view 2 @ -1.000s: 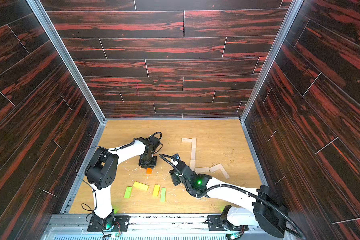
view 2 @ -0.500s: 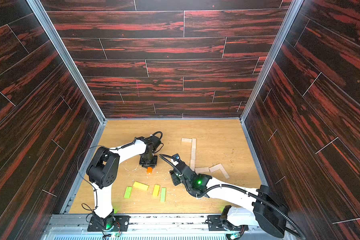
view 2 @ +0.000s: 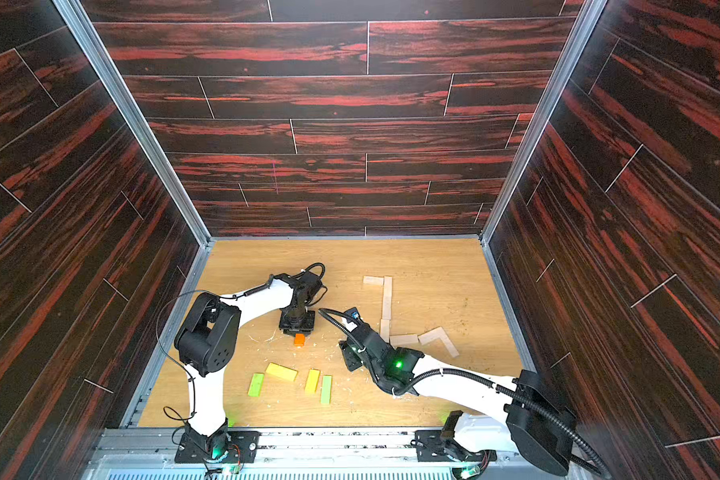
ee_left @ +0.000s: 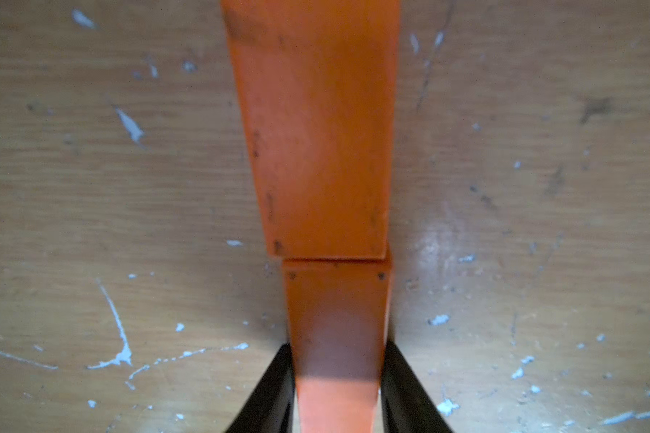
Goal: Assemble a giraffe with building blocks
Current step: Assemble the building block at the center of the board, then pick up the building block from the center of the board.
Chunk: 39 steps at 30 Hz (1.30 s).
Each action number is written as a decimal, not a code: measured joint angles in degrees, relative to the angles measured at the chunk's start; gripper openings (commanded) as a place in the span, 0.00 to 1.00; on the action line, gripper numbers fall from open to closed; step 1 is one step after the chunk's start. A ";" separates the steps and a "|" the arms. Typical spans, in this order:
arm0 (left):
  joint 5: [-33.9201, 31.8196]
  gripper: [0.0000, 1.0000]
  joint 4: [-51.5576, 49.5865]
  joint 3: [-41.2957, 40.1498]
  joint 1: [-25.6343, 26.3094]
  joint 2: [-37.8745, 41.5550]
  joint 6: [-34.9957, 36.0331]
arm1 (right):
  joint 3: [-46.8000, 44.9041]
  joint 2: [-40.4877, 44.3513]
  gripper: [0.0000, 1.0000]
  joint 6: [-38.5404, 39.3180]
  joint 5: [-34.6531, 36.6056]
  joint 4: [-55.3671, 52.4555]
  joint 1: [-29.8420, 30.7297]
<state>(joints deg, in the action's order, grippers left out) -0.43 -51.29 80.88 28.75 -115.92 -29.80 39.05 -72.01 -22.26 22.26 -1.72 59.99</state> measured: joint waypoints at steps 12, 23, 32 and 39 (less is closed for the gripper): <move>-0.48 0.63 0.00 0.20 -0.26 0.00 0.22 | 0.00 0.00 0.51 0.00 0.00 0.00 -0.02; -1.40 0.77 -0.35 0.39 -0.31 5.40 0.37 | 0.11 0.00 0.51 0.09 -0.24 -0.17 -0.22; -9.35 0.78 -1.09 0.33 -0.94 31.30 0.46 | 2.08 0.00 0.52 0.24 -1.22 -1.20 -0.20; -12.76 0.79 0.22 -12.04 -7.69 49.81 -0.92 | 4.28 -0.72 0.51 0.52 -2.78 -1.95 1.57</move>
<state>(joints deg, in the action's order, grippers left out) -13.19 -51.07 68.84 21.06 -66.11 -30.72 43.33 -72.73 -21.74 19.49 -3.66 61.56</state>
